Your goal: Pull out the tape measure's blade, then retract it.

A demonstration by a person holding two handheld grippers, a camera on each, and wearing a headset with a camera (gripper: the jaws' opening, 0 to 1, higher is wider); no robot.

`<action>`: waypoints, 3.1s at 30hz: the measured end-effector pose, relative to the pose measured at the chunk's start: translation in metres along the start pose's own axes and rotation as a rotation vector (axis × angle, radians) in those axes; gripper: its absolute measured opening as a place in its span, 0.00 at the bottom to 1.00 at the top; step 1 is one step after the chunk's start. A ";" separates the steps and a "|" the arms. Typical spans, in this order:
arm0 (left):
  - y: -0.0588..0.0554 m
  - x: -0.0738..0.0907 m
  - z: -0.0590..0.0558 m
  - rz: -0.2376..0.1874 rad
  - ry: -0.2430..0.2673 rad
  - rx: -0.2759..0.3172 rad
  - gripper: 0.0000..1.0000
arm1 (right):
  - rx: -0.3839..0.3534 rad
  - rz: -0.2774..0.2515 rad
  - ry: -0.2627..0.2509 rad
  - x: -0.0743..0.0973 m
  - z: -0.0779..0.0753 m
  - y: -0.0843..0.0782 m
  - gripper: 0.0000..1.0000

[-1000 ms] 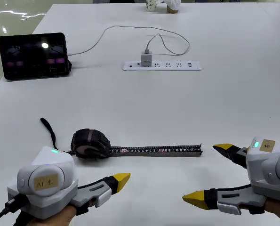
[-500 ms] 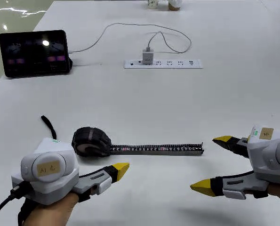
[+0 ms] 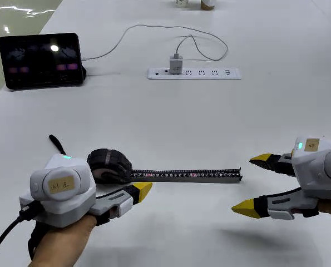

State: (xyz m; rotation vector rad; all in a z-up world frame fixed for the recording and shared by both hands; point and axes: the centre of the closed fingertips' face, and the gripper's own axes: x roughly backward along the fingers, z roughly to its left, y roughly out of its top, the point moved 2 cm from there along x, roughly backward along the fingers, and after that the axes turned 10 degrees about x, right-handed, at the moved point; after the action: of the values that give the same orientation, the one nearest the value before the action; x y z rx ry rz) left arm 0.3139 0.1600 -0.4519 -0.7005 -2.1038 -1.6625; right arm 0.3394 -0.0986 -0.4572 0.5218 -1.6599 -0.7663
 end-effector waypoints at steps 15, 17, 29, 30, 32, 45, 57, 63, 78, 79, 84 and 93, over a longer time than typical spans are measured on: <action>0.006 -0.010 0.008 -0.003 0.044 0.037 0.84 | 0.090 0.045 0.081 -0.009 -0.015 -0.007 0.54; 0.007 -0.012 0.009 -0.003 0.050 0.043 0.82 | 0.100 0.050 0.089 -0.009 -0.016 -0.008 0.52; 0.009 -0.022 0.016 0.000 0.092 0.091 0.75 | 0.155 0.073 0.134 -0.015 -0.025 -0.012 0.41; 0.009 -0.022 0.016 0.001 0.094 0.094 0.75 | 0.160 0.078 0.137 -0.016 -0.026 -0.013 0.41; 0.009 -0.023 0.016 -0.001 0.099 0.096 0.74 | 0.167 0.086 0.142 -0.016 -0.027 -0.014 0.39; 0.005 -0.032 0.021 0.014 0.130 0.118 0.69 | 0.216 0.113 0.179 -0.024 -0.030 -0.023 0.29; 0.003 -0.037 0.027 0.023 0.141 0.132 0.67 | 0.265 0.127 0.219 -0.032 -0.028 -0.024 0.19; 0.002 -0.037 0.028 0.023 0.146 0.137 0.66 | 0.278 0.129 0.231 -0.035 -0.032 -0.024 0.15; 0.002 -0.039 0.032 0.024 0.161 0.152 0.63 | 0.302 0.146 0.261 -0.040 -0.030 -0.029 0.13; 0.002 -0.039 0.032 0.025 0.161 0.152 0.63 | 0.301 0.145 0.262 -0.040 -0.031 -0.030 0.13; 0.002 -0.039 0.032 0.026 0.166 0.158 0.63 | 0.293 0.139 0.264 -0.039 -0.031 -0.030 0.13; 0.001 -0.040 0.033 0.028 0.176 0.156 0.64 | 0.282 0.132 0.266 -0.039 -0.031 -0.030 0.12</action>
State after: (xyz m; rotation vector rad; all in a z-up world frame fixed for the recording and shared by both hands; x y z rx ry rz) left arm 0.3477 0.1861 -0.4817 -0.5132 -2.0611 -1.4683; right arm 0.3762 -0.0985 -0.5025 0.6735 -1.5419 -0.3502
